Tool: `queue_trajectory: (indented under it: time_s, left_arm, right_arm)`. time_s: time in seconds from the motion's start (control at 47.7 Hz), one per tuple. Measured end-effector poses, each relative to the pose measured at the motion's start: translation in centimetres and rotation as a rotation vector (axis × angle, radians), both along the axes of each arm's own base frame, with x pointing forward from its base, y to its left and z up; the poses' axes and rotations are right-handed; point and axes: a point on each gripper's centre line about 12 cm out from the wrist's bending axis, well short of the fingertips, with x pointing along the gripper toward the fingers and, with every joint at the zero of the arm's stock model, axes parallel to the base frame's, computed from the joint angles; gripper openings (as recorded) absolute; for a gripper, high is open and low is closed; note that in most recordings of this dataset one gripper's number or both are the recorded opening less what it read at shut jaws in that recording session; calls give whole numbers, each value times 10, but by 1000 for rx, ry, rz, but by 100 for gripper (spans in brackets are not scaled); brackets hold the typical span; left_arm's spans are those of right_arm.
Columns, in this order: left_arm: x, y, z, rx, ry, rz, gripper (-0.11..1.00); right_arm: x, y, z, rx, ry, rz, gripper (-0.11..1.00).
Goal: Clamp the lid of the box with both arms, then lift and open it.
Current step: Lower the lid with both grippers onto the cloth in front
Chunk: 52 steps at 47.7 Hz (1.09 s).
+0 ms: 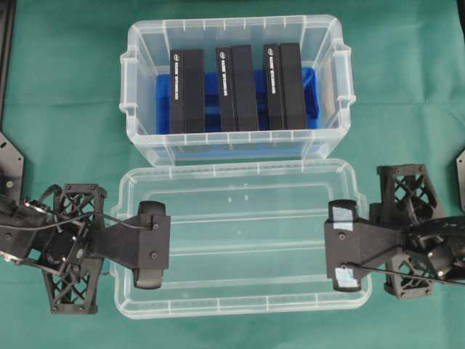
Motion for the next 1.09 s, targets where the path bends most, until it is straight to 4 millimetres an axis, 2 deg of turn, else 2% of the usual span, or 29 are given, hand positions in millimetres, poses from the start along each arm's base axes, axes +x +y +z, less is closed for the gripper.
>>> queue_trajectory:
  time_s: [0.545,0.859,1.09]
  left_arm:
    - [0,-2,-73,-16,-3,43,1]
    - [4,-4,-95,-18,2,50,1]
    - [2,-3,-108,-13,11,50,1]
  right_arm:
    - [-2,5,-64,73,-42,38,0]
    - [1,-1,-104,108,-53,57,0]
    - [4,2,-122,137,-64,75,0]
